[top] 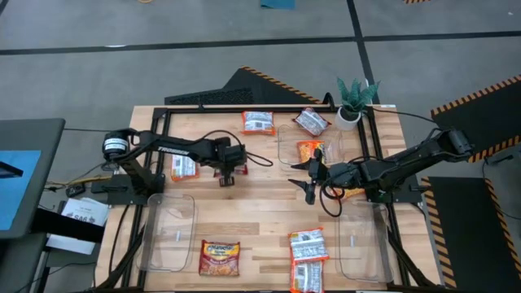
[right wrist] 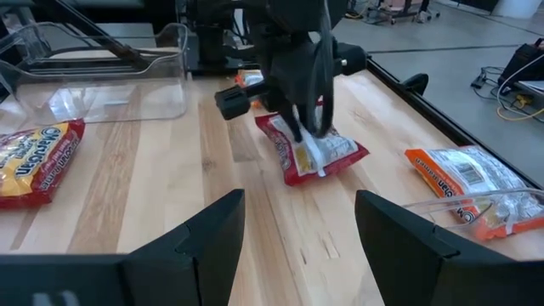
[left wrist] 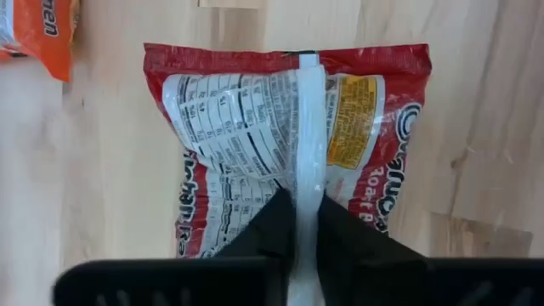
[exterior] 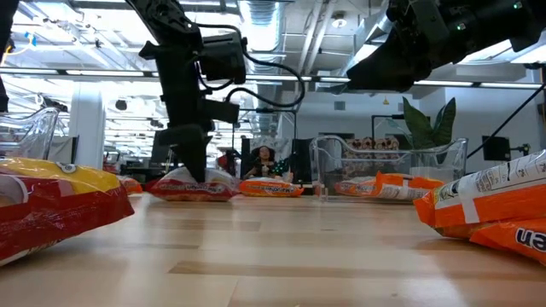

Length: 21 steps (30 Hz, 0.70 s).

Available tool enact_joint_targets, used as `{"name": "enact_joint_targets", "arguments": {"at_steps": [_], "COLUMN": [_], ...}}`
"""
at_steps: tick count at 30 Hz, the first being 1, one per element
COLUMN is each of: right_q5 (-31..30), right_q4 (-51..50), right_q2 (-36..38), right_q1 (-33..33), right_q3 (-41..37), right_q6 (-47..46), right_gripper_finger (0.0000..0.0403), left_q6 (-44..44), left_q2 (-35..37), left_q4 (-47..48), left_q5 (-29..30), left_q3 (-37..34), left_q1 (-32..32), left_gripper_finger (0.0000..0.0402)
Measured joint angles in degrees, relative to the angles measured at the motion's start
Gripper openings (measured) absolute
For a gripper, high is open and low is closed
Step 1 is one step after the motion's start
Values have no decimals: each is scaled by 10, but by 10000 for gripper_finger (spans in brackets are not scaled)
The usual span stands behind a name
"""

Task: Sort Maruchan noodles
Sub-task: Put the red noodle pack into the bottom left transparent bin

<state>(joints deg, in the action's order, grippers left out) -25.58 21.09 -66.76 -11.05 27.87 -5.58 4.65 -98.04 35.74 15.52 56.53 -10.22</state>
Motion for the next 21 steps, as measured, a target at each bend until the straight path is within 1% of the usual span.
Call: {"name": "enact_joint_targets", "arguments": {"at_steps": [2, 7, 16, 21], "right_q5": [0, 0, 0, 0], "right_q4": [-1, -1, 2, 3], "right_q2": [0, 0, 0, 0], "right_q1": [0, 0, 0, 0], "right_q3": [0, 0, 0, 0], "right_q6": [0, 0, 0, 0], "right_gripper_finger": [248, 248, 248, 248], "left_q6": [2, 20, 24, 12], "left_q2": [1, 36, 160, 249], "left_q4": [-1, -23, -29, 4], "left_q5": [5, 17, 29, 29], "left_q3": [0, -4, -3, -1], "left_q1": [0, 5, 14, 39], "left_gripper_finger": [8, 1, 1, 1]}}
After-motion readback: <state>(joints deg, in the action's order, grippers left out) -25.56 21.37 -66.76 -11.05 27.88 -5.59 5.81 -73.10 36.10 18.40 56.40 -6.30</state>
